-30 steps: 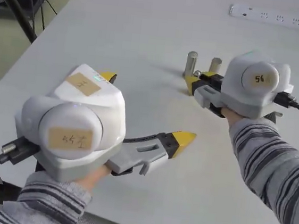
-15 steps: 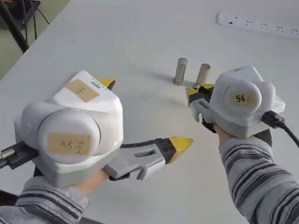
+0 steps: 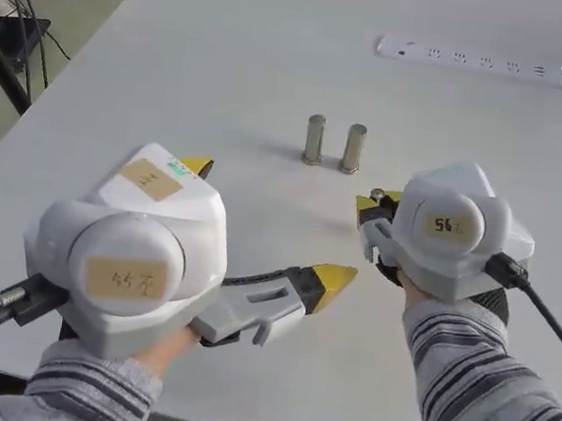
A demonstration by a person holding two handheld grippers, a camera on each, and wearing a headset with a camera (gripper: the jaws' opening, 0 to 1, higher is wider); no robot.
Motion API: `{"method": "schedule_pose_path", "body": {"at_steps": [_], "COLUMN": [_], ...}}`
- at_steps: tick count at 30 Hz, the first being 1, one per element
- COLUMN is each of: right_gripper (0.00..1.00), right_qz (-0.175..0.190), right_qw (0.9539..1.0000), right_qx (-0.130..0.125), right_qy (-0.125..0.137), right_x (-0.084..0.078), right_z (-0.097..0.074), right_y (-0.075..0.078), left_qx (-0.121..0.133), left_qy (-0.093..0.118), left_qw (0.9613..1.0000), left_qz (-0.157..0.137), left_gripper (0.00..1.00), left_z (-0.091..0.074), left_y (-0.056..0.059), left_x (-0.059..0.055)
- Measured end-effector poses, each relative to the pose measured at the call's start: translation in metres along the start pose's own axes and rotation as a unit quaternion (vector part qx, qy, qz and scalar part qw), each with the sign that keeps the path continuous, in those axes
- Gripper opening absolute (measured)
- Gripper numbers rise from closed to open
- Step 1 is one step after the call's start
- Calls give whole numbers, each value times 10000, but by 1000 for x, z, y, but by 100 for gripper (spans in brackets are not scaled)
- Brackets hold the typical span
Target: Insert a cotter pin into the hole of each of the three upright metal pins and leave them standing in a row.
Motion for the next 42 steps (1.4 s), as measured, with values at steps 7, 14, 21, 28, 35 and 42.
{"method": "schedule_pose_path", "body": {"at_steps": [7, 14, 21, 28, 35, 42], "right_gripper": [4, 5, 5, 16, 22, 27], "right_qz": [196, 297, 140, 432, 493, 777], "right_qw": [9998, 9995, 9999, 9988, 9986, 9960], "right_qx": [-70, -80, -71, -7, 102, 447], "right_qy": [3, -33, -1, -215, -176, 44], "right_x": [-7, -14, -15, -21, -18, -9], "right_z": [-4, -5, -7, -7, -17, -31], "right_y": [2, 1, -2, -3, -1, 8], "left_qx": [-7, 6, -6, -9, 9, 52], "left_qy": [-4, 33, 0, -19, -22, -25], "left_qw": [10000, 10000, 10000, 10000, 10000, 10000], "left_qz": [32, 9, 30, 49, 67, 69], "left_gripper": [93, 93, 93, 93, 93, 93], "left_z": [-2, -2, -2, -3, -4, -4], "left_y": [1, 0, 0, 0, -1, -2], "left_x": [0, 2, 0, 0, 0, 2]}}
Point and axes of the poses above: the centre of the closed fingertips' face, and the gripper's own axes: z roughly forward along the fingers, y roughly to its right, x roughly out of its top, the point moved 2 cm from there along -z, roughly backward along the fingers, and after that the axes turned 7 degrees about -z, right-handed, at the moved point
